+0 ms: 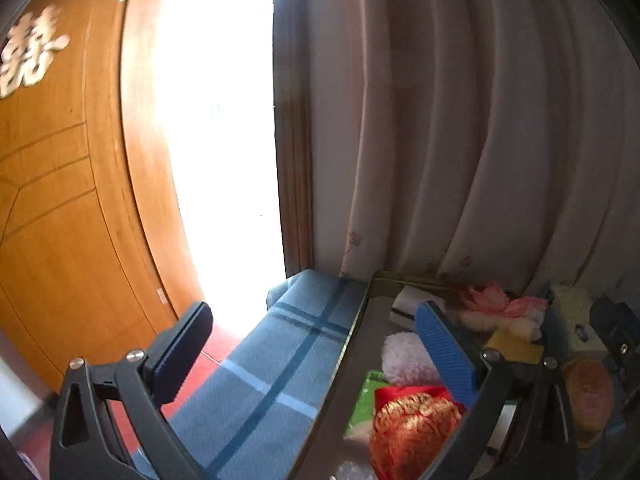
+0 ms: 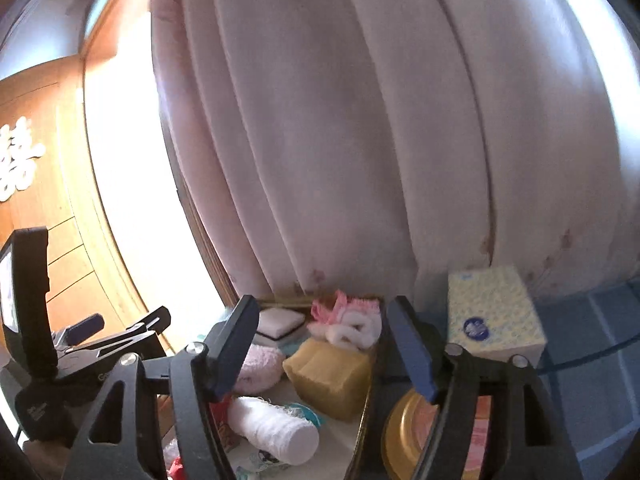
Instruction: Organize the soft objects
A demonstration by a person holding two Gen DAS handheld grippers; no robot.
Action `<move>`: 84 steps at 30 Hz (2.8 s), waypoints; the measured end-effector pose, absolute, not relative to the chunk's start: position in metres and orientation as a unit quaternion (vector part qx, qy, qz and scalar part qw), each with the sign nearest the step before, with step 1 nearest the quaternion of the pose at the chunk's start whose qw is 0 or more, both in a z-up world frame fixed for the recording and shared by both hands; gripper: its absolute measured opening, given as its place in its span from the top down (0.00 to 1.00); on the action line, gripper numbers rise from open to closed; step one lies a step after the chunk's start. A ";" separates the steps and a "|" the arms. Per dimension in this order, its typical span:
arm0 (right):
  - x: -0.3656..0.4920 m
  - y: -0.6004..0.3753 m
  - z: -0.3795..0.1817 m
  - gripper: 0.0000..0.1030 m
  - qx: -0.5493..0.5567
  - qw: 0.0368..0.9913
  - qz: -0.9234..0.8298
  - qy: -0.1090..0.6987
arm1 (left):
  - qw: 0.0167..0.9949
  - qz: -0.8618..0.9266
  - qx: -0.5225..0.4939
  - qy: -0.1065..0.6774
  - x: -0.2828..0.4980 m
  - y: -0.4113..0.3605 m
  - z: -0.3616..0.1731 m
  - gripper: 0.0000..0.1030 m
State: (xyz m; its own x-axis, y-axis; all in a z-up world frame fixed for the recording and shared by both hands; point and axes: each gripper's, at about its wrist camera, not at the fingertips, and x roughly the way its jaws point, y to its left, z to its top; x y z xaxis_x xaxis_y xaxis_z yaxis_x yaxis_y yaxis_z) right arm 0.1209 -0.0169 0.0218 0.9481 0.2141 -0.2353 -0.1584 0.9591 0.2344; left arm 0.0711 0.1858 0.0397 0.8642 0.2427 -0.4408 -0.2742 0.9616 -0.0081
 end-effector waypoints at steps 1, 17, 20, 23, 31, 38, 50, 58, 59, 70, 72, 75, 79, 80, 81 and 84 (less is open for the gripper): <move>0.113 -0.013 0.022 0.32 0.100 0.984 0.090 0.117 | 0.966 0.130 -0.042 0.218 0.064 0.184 0.040 0.00; 0.052 0.009 0.012 0.27 0.018 0.997 0.072 0.031 | 0.978 0.144 0.006 0.151 0.004 0.151 0.022 0.00; 0.046 0.004 0.009 0.26 0.028 0.997 0.066 0.024 | 0.979 0.145 0.004 0.140 -0.001 0.152 0.017 0.00; 0.041 -0.002 0.010 0.26 0.043 0.997 0.060 0.014 | 0.980 0.142 -0.002 0.138 -0.003 0.153 0.015 0.00; 0.032 -0.006 0.010 0.26 0.047 0.998 0.051 0.009 | 0.980 0.143 -0.016 0.137 -0.004 0.155 0.013 0.00; 0.020 -0.014 0.010 0.26 0.059 0.997 0.044 -0.009 | 0.981 0.138 -0.017 0.135 -0.008 0.152 0.013 0.00; 0.007 -0.014 0.011 0.26 0.049 0.998 0.038 -0.032 | 0.982 0.135 -0.018 0.131 -0.014 0.144 0.011 0.00; 0.005 -0.016 0.012 0.26 0.052 0.997 0.036 -0.038 | 0.982 0.135 -0.017 0.128 -0.016 0.139 0.011 0.00; 0.005 -0.016 0.012 0.26 0.052 0.997 0.036 -0.038 | 0.982 0.135 -0.017 0.129 -0.016 0.138 0.011 0.00; 0.001 -0.015 0.012 0.26 0.050 0.997 0.032 -0.046 | 0.982 0.134 -0.014 0.131 -0.017 0.134 0.010 0.00; 0.001 -0.015 0.012 0.26 0.051 0.997 0.031 -0.045 | 0.982 0.135 -0.014 0.130 -0.017 0.133 0.010 0.00; 0.001 -0.016 0.013 0.26 0.052 0.997 0.032 -0.045 | 0.982 0.135 -0.015 0.130 -0.017 0.133 0.010 0.00; 0.001 -0.016 0.013 0.25 0.053 0.997 0.032 -0.044 | 0.982 0.135 -0.014 0.129 -0.018 0.133 0.010 0.00; 0.001 -0.017 0.013 0.25 0.053 0.997 0.032 -0.044 | 0.982 0.135 -0.014 0.129 -0.018 0.133 0.010 0.00; 0.001 -0.017 0.013 0.25 0.053 0.997 0.032 -0.044 | 0.982 0.135 -0.014 0.129 -0.018 0.133 0.010 0.00; 0.000 -0.017 0.013 0.25 0.053 0.997 0.032 -0.045 | 0.982 0.135 -0.014 0.129 -0.018 0.134 0.010 0.00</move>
